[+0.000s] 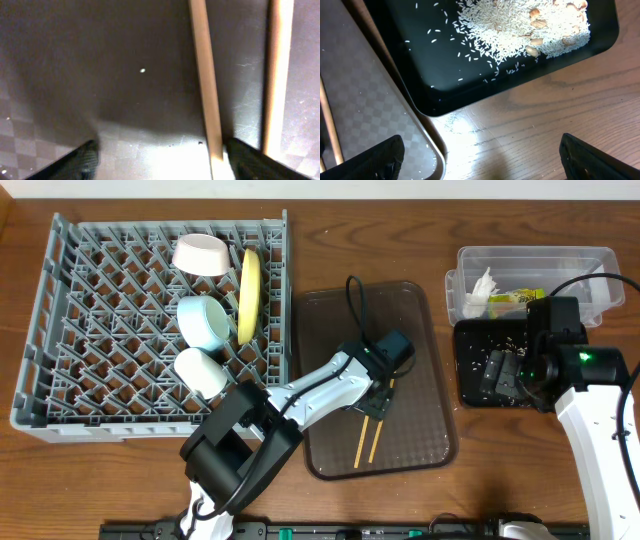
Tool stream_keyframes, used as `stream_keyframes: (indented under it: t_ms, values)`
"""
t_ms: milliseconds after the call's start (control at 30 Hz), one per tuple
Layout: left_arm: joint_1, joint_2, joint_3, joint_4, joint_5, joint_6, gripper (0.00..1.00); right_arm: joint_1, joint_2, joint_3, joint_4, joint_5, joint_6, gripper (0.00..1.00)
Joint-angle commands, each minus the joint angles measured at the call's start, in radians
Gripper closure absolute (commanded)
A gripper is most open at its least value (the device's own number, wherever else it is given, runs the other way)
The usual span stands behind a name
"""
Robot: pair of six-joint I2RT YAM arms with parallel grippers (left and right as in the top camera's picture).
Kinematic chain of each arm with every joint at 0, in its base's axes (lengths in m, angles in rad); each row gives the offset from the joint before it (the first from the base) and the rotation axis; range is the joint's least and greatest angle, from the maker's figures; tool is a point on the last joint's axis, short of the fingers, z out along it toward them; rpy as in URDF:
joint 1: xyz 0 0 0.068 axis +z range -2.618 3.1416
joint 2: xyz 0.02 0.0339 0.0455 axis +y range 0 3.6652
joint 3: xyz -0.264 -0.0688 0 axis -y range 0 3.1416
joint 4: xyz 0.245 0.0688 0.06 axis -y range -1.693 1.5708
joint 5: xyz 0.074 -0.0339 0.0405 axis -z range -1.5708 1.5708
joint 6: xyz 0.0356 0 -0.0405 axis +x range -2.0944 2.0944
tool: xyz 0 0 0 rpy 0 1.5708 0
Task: Sort waste into correct bins and load items into the dishwasher rack
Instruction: 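Carry the chopstick to the rack and drop it in with the left gripper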
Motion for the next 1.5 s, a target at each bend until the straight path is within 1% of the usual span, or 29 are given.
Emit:
stream_keyframes:
  t_ms: [0,33,100,133,200,233,267,333,467,567,633,733,900,1033,1100,1200,1367,1467]
  values:
    - [0.000,0.015,-0.031,-0.006,-0.020,0.003,0.35,-0.010,-0.011,0.019,-0.001,0.013,0.013,0.03]
    - [0.000,0.015,-0.031,-0.006,-0.019,0.003,0.41,-0.010,-0.011,0.019,-0.001,0.013,0.013,0.03]
    - [0.000,0.015,-0.031,-0.006,-0.015,0.003,0.63,-0.010,-0.011,0.019,-0.002,0.013,0.013,0.03]
    - [0.000,0.015,-0.031,-0.006,-0.012,0.003,0.70,-0.010,-0.011,0.019,-0.002,0.013,0.013,0.03]
    - [0.000,0.015,-0.031,-0.006,-0.012,0.003,0.79,-0.010,-0.011,0.019,-0.002,0.013,0.013,0.03]
    - [0.000,0.015,-0.031,-0.006,-0.012,0.003,0.81,-0.010,-0.011,0.019,-0.002,0.013,0.013,0.03]
    - [0.000,0.015,-0.031,-0.006,-0.012,0.003,0.87,-0.010,-0.011,0.019,-0.001,0.013,0.013,0.03]
    - [0.000,0.015,-0.031,-0.005,-0.013,0.003,0.94,-0.010,-0.011,0.019,-0.002,0.013,0.013,0.03]
    - [0.000,-0.001,-0.025,-0.006,-0.023,0.014,0.94,-0.010,-0.011,0.019,-0.003,0.014,0.013,0.03]
    - [0.000,-0.042,-0.010,-0.022,-0.098,0.014,0.94,-0.010,-0.011,0.019,-0.005,0.014,0.013,0.03]
    - [0.002,-0.087,0.005,-0.039,-0.135,0.014,0.94,-0.010,-0.011,0.019,-0.005,0.014,0.013,0.03]
    - [0.018,-0.177,0.014,-0.044,-0.151,0.016,0.94,-0.010,-0.011,0.019,-0.005,0.014,0.013,0.03]
    - [0.095,-0.349,0.014,-0.047,-0.151,0.020,0.94,-0.010,-0.011,0.019,-0.005,0.014,0.013,0.03]
    - [0.198,-0.447,0.014,-0.045,-0.152,0.096,0.94,-0.010,-0.011,0.019,-0.004,0.013,0.013,0.02]
    - [0.257,-0.464,0.014,-0.044,-0.151,0.117,0.94,-0.010,-0.011,0.019,-0.005,0.013,0.013,0.03]
    - [0.333,-0.454,0.012,-0.048,-0.151,0.117,0.94,-0.010,-0.011,0.019,-0.005,0.005,0.014,0.03]
    - [0.402,-0.408,0.010,-0.046,-0.151,0.120,0.94,-0.010,-0.011,0.019,-0.005,0.002,0.014,0.03]
    - [0.432,-0.376,0.010,-0.039,-0.152,0.147,0.94,-0.010,-0.011,0.019,-0.006,0.002,0.013,0.03]
